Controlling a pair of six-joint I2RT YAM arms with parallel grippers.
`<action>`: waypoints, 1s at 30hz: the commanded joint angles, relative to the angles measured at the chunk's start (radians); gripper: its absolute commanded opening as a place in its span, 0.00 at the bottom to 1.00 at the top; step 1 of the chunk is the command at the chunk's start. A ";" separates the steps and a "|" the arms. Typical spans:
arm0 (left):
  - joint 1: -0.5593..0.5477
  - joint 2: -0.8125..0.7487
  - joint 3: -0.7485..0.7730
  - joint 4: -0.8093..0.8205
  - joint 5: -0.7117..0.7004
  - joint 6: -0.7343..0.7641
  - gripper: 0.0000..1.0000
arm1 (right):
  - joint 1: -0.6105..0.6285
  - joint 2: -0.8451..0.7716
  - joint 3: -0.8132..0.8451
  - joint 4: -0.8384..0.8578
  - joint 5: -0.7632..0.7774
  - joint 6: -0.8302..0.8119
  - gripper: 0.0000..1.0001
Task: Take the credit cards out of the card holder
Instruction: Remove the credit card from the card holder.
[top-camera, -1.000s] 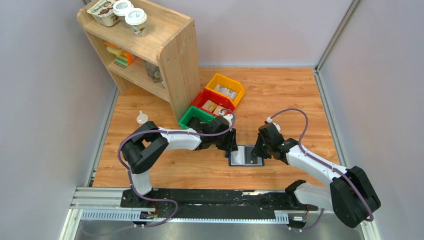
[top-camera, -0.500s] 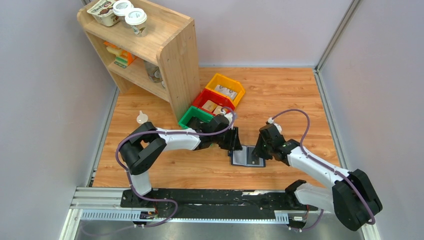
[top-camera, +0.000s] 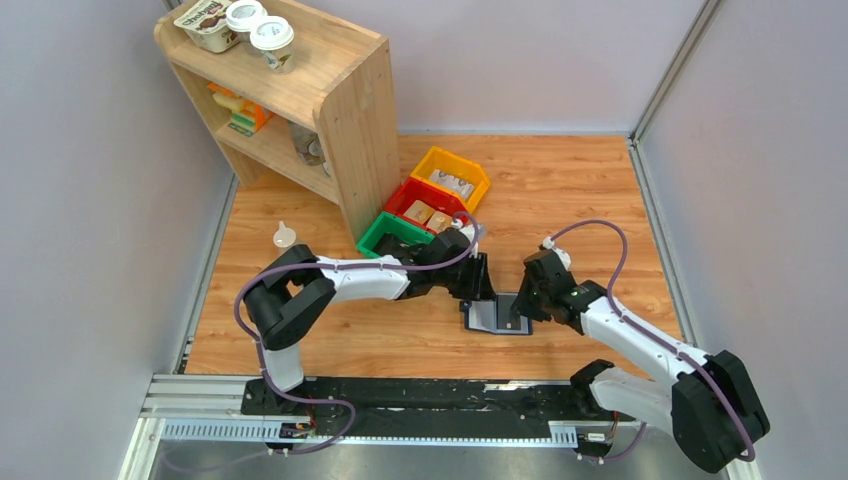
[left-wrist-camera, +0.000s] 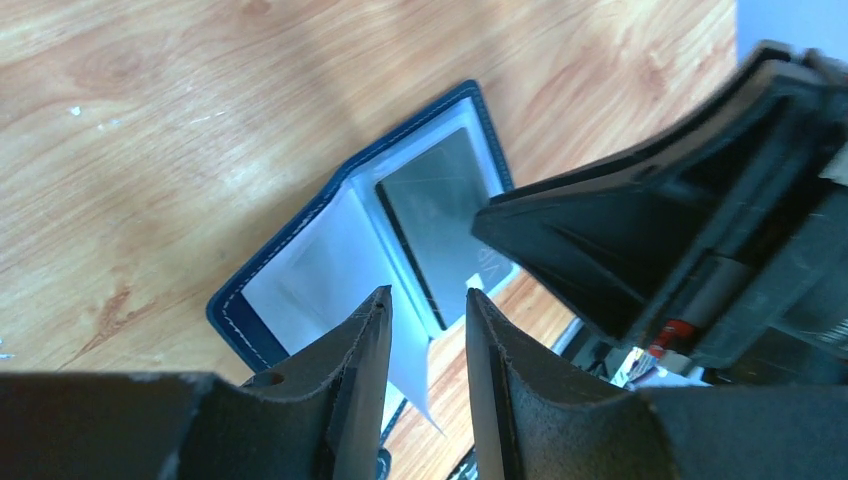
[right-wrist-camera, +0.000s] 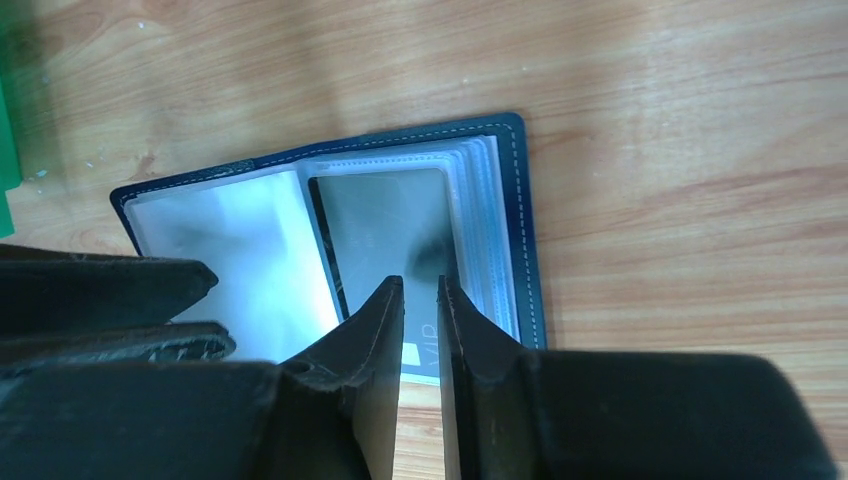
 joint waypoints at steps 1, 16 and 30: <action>0.000 0.046 0.008 -0.024 0.006 -0.008 0.40 | -0.012 -0.033 -0.008 -0.037 0.050 0.015 0.21; 0.000 0.065 0.006 -0.003 0.040 -0.025 0.43 | -0.035 -0.018 -0.027 -0.011 -0.012 0.010 0.22; 0.000 0.088 0.008 0.046 0.072 -0.076 0.48 | -0.035 0.026 -0.022 0.023 -0.055 0.005 0.20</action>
